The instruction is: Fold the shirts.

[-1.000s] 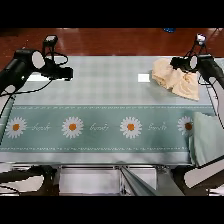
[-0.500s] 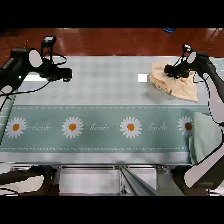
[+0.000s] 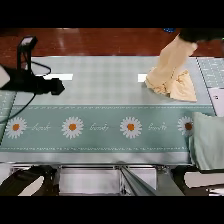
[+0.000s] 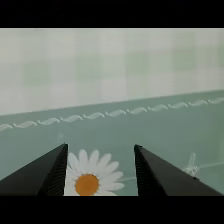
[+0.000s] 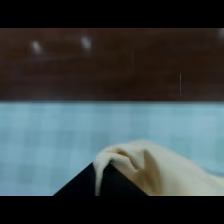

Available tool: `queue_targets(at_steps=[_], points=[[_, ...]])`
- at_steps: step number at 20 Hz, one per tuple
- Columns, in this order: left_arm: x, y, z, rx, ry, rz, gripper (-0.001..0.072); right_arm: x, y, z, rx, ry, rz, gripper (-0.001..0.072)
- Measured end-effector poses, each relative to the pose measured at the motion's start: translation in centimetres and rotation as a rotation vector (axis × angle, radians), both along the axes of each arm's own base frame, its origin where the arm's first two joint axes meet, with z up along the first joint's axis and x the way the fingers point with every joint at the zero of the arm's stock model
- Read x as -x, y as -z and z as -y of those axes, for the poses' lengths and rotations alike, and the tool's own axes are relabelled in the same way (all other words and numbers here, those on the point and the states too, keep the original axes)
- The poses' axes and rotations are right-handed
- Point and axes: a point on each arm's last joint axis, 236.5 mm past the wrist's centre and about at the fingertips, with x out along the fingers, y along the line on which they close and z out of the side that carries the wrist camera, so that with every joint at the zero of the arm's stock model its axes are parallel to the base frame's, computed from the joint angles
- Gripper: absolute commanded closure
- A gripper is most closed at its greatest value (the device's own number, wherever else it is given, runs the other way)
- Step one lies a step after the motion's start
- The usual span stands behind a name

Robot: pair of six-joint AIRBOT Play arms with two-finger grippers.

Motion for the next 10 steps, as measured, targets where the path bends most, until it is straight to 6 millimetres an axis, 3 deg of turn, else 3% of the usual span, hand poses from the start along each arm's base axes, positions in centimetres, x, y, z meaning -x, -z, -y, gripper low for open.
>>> queue_targets(at_steps=[3, 5, 8, 10], points=[[4.2, 0.8, 1.5, 0.081, 0.002, 0.014, 0.0199, 3.2, -9.9, -1.0, 0.009, -0.027, 0.216, 0.0685], [6.2, 1.6, 1.8, 0.116, -0.014, 0.009, 0.0199, 5.7, -15.2, -1.5, 0.016, -0.04, 0.337, 0.0684], [7.7, 2.4, 2.0, 0.148, -0.031, 0.005, 0.0199, 10.0, -22.5, -2.6, 0.013, -0.061, 0.519, 0.0685], [7.9, 2.6, 2.0, 0.16, -0.04, 0.013, 0.0199, 13.0, -26.3, -4.0, -0.003, -0.106, 0.611, 0.0685]])
